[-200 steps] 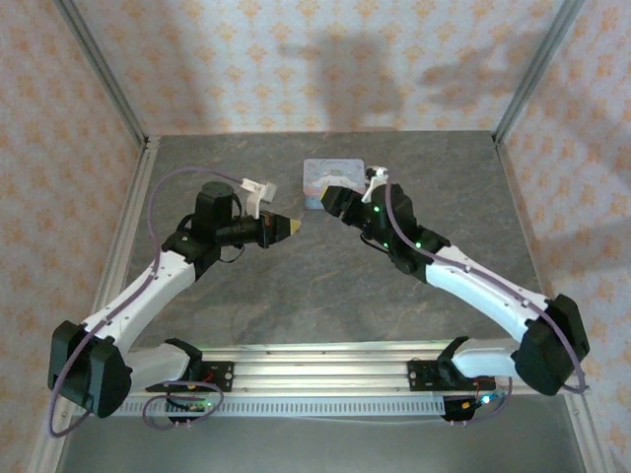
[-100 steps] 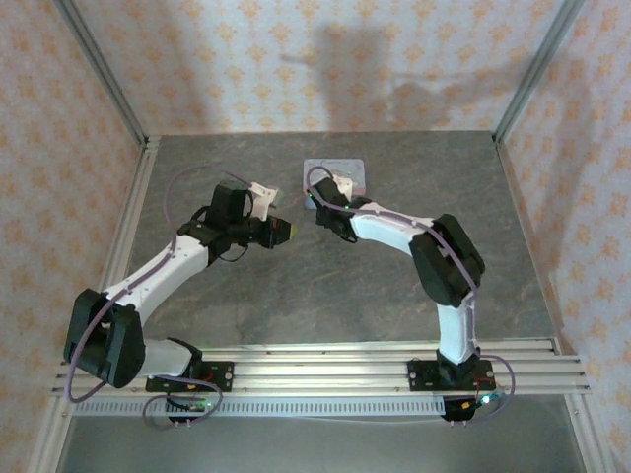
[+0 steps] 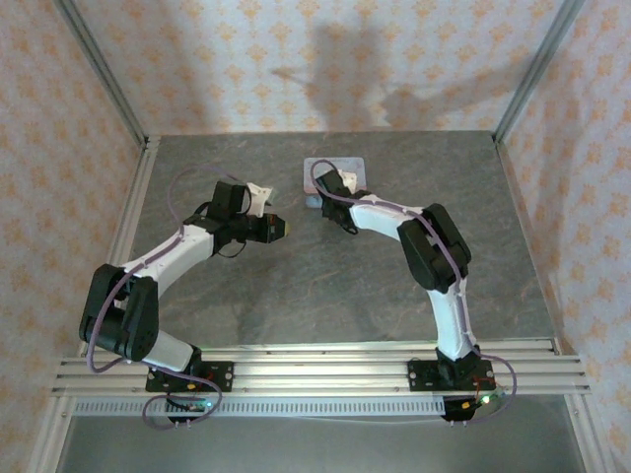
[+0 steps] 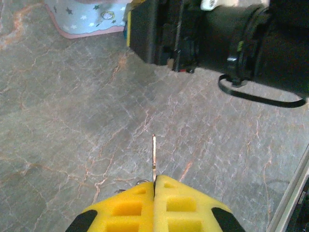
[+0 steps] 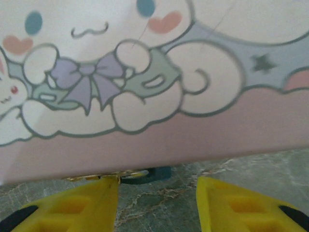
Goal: Unlock the padlock with the key
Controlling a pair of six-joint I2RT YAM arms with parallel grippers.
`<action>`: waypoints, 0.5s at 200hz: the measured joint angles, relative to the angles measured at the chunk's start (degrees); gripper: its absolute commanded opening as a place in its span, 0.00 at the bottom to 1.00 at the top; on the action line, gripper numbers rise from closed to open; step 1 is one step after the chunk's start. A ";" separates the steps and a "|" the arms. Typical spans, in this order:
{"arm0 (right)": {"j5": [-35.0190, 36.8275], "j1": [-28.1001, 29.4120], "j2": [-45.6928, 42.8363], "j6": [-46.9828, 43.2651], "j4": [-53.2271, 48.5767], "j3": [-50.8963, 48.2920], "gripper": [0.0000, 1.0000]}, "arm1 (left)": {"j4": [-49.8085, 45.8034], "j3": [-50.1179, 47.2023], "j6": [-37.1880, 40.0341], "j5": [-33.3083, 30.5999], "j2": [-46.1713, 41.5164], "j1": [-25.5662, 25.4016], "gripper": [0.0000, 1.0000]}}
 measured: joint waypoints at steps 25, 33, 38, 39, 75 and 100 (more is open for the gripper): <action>-1.44 -0.07 1.29 -1.11 0.74 0.55 0.47 | 0.66 0.00 0.00 -0.09 0.00 0.00 0.00; -1.75 -0.11 1.75 -1.36 0.81 1.11 0.47 | 0.87 0.00 0.00 -0.09 0.00 0.00 0.00; -1.79 -0.15 2.03 -1.57 0.87 1.53 0.47 | 0.96 0.00 0.00 -0.09 0.00 0.00 0.00; -1.84 -0.20 2.12 -1.57 0.87 1.66 0.47 | 0.98 0.00 0.00 -0.09 0.00 0.00 0.00; -2.67 -0.72 3.43 -2.60 1.38 3.28 0.45 | 1.36 0.00 0.00 -0.09 0.13 0.00 0.00; -3.13 -1.07 3.89 -3.34 1.55 3.76 0.40 | 1.36 0.00 0.00 -0.07 0.46 0.00 0.00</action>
